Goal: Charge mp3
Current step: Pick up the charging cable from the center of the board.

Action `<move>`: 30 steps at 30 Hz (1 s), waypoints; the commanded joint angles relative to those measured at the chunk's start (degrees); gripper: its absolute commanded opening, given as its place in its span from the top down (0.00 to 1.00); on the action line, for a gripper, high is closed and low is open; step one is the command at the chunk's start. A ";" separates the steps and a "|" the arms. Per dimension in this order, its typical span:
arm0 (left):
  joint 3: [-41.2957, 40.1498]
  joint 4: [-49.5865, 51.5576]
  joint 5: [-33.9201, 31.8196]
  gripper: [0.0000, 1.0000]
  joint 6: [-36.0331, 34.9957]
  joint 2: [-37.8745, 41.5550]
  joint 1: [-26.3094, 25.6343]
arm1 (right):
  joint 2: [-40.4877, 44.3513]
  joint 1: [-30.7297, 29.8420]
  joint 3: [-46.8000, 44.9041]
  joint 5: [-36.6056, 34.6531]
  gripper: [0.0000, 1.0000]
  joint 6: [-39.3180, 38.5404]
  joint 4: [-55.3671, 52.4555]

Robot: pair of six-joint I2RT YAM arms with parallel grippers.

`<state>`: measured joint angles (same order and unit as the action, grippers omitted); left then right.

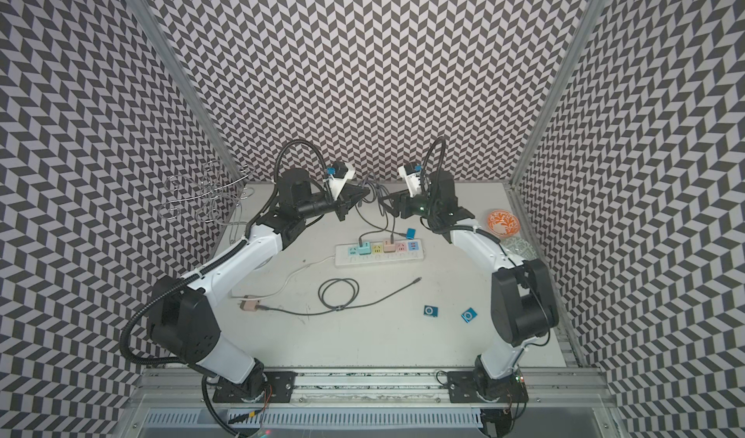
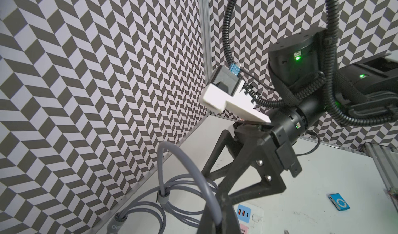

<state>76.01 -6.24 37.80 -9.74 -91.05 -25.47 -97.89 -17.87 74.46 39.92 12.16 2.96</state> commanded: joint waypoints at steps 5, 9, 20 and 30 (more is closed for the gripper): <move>2.45 3.53 0.27 1.00 -1.88 1.63 0.28 | -3.37 3.36 0.59 -0.15 0.61 3.11 4.37; 2.14 3.69 0.30 1.00 -0.78 2.07 1.42 | -3.65 4.29 0.68 -3.36 0.61 2.81 2.55; 2.52 4.89 -0.02 1.00 0.79 1.78 3.38 | -0.15 3.12 -1.63 -5.36 0.55 -2.97 0.96; 5.28 5.00 1.07 1.00 3.06 -0.75 3.60 | 3.89 -2.89 -10.81 -13.41 0.56 -10.29 3.12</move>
<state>79.24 -0.71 37.85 -7.60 -91.02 -21.98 -95.07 -19.88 64.60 29.61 5.02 2.92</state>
